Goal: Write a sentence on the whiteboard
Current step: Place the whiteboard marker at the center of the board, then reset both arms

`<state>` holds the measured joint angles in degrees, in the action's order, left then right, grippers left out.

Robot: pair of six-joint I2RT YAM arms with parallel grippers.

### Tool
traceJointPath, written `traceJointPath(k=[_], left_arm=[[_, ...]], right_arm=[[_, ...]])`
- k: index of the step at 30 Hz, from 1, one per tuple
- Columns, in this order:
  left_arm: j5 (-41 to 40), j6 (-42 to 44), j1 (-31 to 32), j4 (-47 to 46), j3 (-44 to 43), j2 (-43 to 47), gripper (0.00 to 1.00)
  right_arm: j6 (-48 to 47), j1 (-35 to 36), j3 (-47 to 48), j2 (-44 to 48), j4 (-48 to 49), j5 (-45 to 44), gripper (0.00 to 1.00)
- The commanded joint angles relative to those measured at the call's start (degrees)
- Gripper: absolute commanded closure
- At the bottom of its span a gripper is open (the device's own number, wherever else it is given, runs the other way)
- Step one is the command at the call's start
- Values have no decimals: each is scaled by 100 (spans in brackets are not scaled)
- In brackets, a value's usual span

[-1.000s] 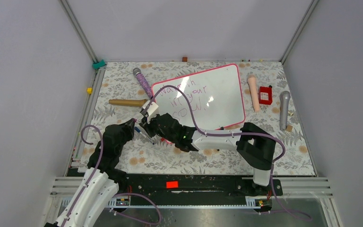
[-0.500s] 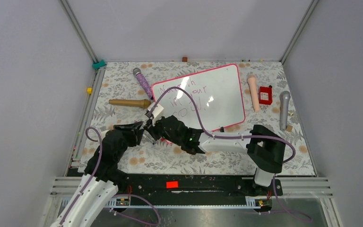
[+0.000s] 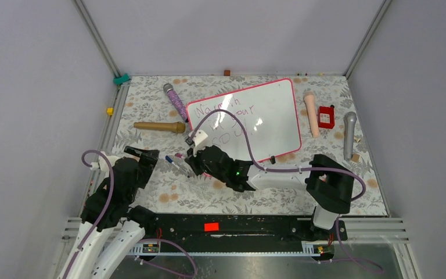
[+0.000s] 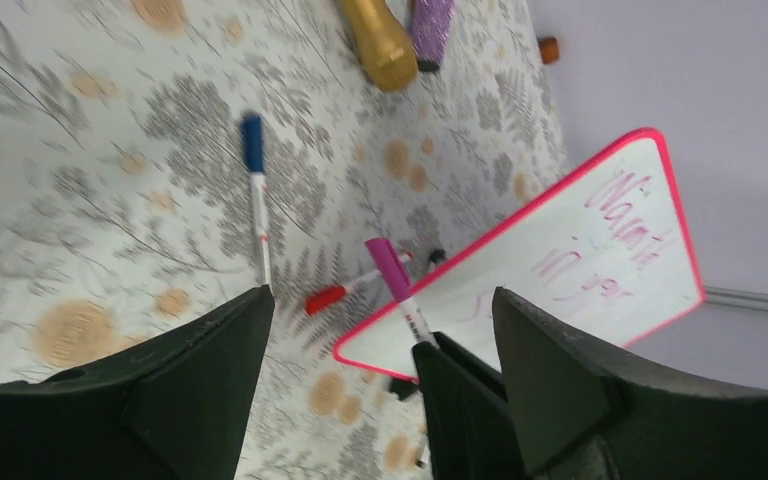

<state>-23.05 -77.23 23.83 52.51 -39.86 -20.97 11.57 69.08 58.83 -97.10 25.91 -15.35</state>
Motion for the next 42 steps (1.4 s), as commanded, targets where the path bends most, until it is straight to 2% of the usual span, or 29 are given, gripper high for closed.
traceJointPath(k=[1, 5, 6, 8, 9, 11, 14, 21, 25, 28, 33, 38, 40, 42], left_arm=[[-903, 1114, -3, 584, -467, -249, 19], [-1047, 1474, -2, 617, -483, -204, 18], [-1050, 1594, -8, 592, -442, -169, 18], [-1079, 1804, -7, 543, -375, -102, 18], [-1087, 1945, -2, 508, -349, -71, 17], [-1132, 2143, -3, 442, -295, -22, 13], [-1109, 2512, 1, 142, -164, 46, 1], [-641, 3496, -4, -1335, 366, 233, 1], [-459, 4514, -4, -2416, 854, 404, 1], [-616, 5105, -3, -2742, 913, 242, 1], [-721, 5434, -2, -3671, 1097, -13, 1], [-1193, 5698, -7, -5284, 1917, -443, 1], [-1445, 6135, -4, -5879, 2211, -714, 1], [-1651, 6593, -9, -6471, 2443, -1038, 1]], right_arm=[[-83, 27, 928, -516, -234, -555, 100], [-163, -14, 1543, -1120, -311, -1000, 98], [-162, -31, 1682, -1272, -364, -1023, 91], [-114, -68, 1889, -1376, -542, -1018, 54], [-94, -90, 1920, -1356, -606, -971, 43], [-73, -116, 1810, -1193, -602, -878, 30], [-15, -176, 1481, -784, -592, -667, 17], [-32, -428, 221, 967, -979, -606, 13], [64, -813, -569, 2166, -1526, -427, 15], [139, -1230, -1118, 2971, -2169, -411, 15], [125, -1909, -2273, 4562, -2502, -1031, 16], [122, -2613, -2760, 5414, -3301, -1818, 17], [-122, -2869, -3038, 5705, -3050, -2020, 18], [-866, -3096, -3683, 5961, -1967, -1818, 19]])
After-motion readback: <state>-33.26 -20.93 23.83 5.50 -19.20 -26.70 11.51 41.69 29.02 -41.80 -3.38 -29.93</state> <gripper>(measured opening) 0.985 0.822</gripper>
